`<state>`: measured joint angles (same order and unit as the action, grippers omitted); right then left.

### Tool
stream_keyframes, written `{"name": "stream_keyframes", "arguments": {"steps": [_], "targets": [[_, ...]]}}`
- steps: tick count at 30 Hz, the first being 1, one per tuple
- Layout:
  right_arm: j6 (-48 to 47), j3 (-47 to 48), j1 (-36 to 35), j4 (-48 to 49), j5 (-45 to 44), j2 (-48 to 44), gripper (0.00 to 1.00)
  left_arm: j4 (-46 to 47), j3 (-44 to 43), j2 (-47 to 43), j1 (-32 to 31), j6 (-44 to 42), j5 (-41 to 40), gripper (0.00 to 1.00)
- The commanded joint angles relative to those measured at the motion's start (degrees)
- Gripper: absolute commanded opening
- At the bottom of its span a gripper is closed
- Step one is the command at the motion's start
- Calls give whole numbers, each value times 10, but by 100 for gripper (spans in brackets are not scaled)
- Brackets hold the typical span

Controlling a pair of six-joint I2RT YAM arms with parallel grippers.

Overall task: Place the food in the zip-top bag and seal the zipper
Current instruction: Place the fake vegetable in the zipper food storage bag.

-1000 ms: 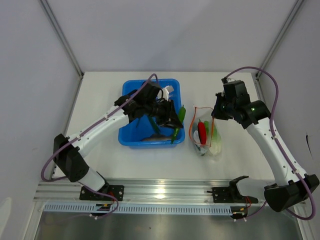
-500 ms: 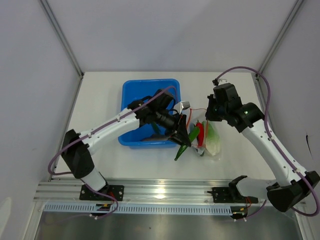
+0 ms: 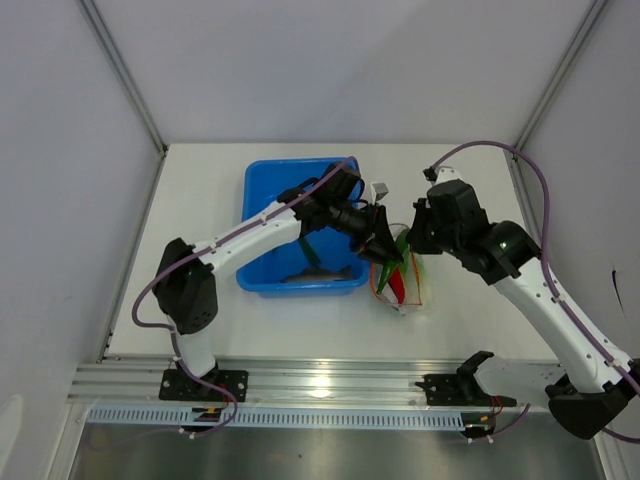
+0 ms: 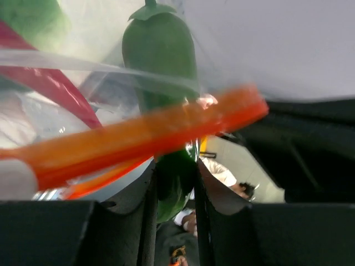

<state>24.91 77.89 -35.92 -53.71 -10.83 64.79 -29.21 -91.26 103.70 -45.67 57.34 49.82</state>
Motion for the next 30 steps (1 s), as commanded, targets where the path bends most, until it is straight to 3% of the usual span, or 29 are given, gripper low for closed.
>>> {"name": "stream_keyframes", "arguments": {"steps": [1,13,27,30], "targets": [[23,-7,-9,1,-17,-23,0,47,-24,14,6,58,-17,1],[70,-5,-42,-8,-17,-40,0,91,-8,48,8,122,-82,1],[87,10,-62,-6,-13,-37,0,14,-66,91,-1,56,-188,0],[88,14,-62,-3,-15,-37,0,-1,-78,103,-15,35,-189,6]]}}
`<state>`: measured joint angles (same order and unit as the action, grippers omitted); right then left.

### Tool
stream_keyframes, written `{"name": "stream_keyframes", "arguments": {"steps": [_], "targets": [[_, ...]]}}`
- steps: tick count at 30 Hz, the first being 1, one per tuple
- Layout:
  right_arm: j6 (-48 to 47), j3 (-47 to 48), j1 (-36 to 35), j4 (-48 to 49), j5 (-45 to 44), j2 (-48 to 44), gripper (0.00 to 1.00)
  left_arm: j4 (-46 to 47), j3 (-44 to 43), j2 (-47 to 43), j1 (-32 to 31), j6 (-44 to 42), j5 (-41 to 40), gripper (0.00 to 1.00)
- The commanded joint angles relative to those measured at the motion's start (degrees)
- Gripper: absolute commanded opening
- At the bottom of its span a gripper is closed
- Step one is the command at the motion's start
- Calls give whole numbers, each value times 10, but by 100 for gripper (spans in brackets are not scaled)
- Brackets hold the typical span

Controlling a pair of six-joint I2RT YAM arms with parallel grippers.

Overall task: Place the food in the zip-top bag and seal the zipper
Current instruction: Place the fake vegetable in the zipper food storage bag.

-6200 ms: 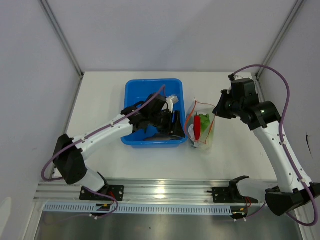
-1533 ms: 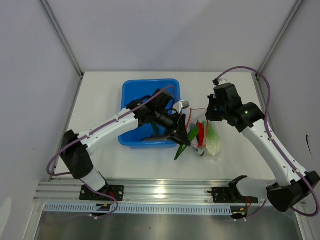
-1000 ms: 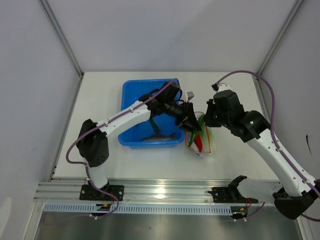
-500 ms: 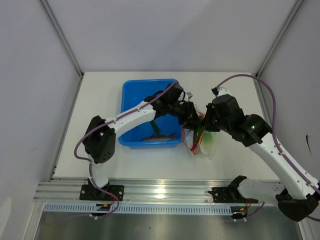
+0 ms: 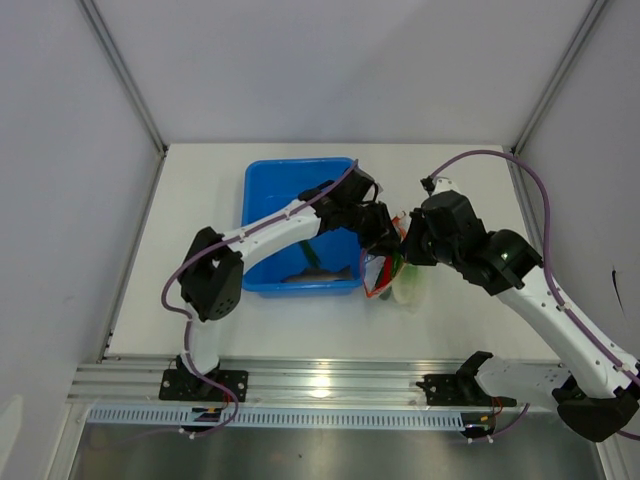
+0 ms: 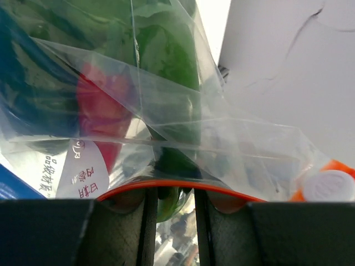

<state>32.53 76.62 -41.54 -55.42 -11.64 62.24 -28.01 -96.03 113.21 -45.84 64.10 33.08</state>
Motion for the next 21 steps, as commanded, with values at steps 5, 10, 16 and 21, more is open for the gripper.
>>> {"name": "stream_keyframes", "arguments": {"steps": [5,10,16,21], "targets": [[11,51,-6,-7,-37,3,0,-6,-32,-10,-41,-91,-28,43],[6,56,29,-22,-33,8,0,22,17,-69,-46,-152,-28,62],[-16,51,90,-38,13,-4,0,-1,56,-151,-46,-215,-57,72],[-34,51,124,-60,29,-21,0,-37,55,-192,-46,-252,-102,100]]}}
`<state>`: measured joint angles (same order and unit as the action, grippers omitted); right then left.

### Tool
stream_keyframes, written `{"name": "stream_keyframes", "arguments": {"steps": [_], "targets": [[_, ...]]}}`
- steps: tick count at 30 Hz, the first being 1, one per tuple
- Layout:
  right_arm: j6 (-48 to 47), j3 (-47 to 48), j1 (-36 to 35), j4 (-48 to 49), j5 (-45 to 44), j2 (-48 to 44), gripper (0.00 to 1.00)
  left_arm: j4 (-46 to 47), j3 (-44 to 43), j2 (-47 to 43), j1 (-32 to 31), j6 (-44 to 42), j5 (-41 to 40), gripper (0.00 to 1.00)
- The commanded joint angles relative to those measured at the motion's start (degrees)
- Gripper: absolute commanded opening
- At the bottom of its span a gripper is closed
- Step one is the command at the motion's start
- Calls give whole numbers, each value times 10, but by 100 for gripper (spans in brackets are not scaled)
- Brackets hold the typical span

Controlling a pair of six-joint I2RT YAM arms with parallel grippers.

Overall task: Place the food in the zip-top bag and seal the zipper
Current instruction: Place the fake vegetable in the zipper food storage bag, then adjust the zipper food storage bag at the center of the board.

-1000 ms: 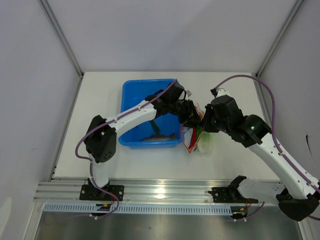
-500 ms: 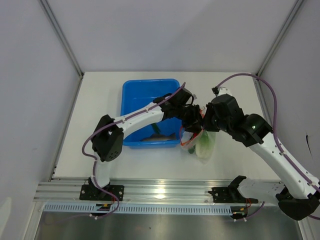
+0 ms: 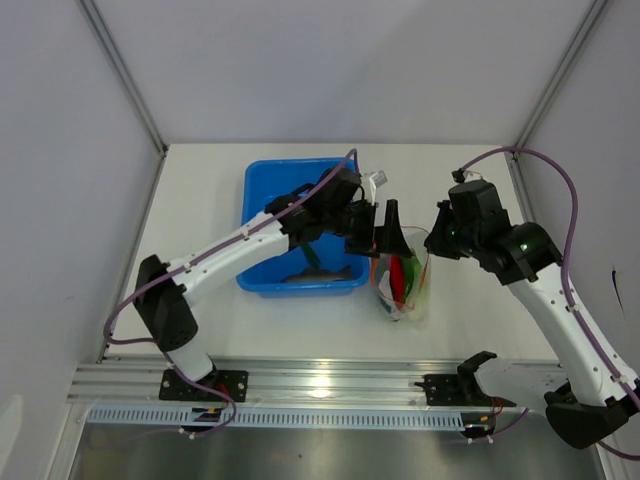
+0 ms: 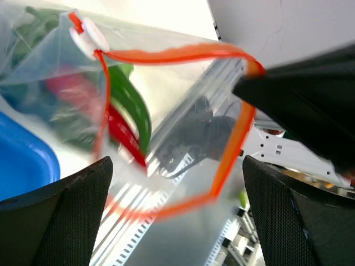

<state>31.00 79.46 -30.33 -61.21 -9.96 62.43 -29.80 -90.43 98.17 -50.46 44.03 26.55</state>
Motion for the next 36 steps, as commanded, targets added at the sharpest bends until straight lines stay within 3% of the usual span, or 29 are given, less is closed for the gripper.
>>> {"name": "stream_keyframes", "arguments": {"steps": [1,6,16,23,25,26,32,33,34,36], "targets": [[-28,21,13,-1,22,-28,0,-26,3,-56,0,-54,-48,100],[-32,25,19,-13,33,-41,0,-30,29,-79,0,-58,-92,99],[-31,39,24,-24,35,-47,0,-15,93,-79,-5,-39,-103,87],[-29,39,24,-26,36,-56,0,-10,88,-42,-14,-35,-88,77],[-28,37,23,-27,35,-57,0,3,84,-30,-17,-33,-81,70],[-28,35,24,-27,35,-59,0,5,82,-24,-17,-30,-68,61],[-25,23,25,-18,28,-64,0,5,41,18,-24,-25,-21,30],[-26,20,24,-17,21,-64,0,7,40,16,-24,-24,-11,14],[-24,17,25,-16,16,-64,0,9,36,4,-24,-23,-7,4],[-29,-5,26,-9,-2,-64,0,12,29,-12,-24,-20,2,1]]}}
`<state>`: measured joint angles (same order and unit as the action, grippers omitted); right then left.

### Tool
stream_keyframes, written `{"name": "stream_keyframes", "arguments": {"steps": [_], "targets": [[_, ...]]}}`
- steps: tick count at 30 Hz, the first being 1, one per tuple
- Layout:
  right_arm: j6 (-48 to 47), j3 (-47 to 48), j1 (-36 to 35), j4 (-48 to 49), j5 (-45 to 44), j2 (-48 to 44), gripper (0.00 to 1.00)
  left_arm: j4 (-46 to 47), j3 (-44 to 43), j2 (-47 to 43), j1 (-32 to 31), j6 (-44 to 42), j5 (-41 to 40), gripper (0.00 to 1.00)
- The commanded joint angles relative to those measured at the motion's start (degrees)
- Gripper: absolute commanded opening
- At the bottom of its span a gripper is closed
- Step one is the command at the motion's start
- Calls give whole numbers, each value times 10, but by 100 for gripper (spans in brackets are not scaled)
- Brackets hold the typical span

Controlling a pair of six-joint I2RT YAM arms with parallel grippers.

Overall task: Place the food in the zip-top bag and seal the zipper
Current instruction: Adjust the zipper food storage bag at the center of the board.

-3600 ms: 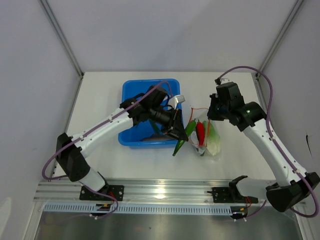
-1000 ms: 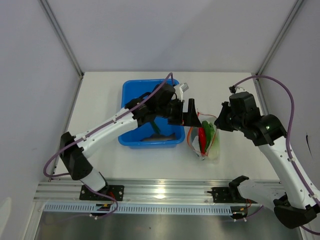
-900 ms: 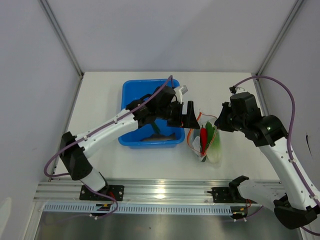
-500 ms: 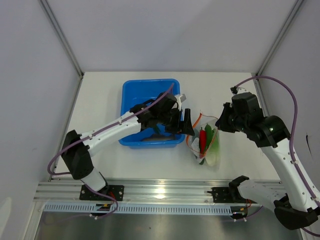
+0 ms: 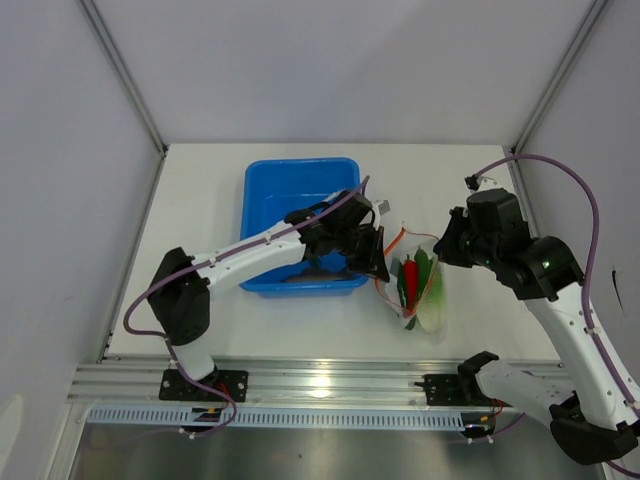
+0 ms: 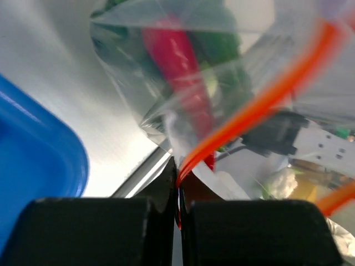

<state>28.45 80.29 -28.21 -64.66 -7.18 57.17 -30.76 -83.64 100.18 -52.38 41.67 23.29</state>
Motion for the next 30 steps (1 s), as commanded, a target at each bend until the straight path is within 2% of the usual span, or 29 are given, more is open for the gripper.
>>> {"name": "stream_keyframes", "arguments": {"steps": [1,5,8,12,14,22,25,29,30], "targets": [[-6,-23,7,28,-38,-10,0,22,-52,-38,-4,3,41,1],[-16,-44,24,22,-76,11,0,12,-157,-30,-6,13,128,1],[-24,-3,28,10,-90,3,0,-6,-221,-29,-11,10,158,1],[-37,84,28,-32,-110,-13,0,-18,-206,-37,-11,3,176,0],[-38,87,29,-42,-115,-18,0,-22,-174,-29,-11,-8,164,0],[-38,-71,53,-6,-105,-44,0,21,-71,44,-6,-8,149,1],[-36,-88,65,0,-87,-48,0,24,-79,51,-4,-10,145,0],[-40,-36,66,-12,-86,-45,0,-4,-133,36,-5,-26,114,1],[-40,-27,65,-15,-83,-41,0,-8,-139,33,-5,-34,110,4]]}}
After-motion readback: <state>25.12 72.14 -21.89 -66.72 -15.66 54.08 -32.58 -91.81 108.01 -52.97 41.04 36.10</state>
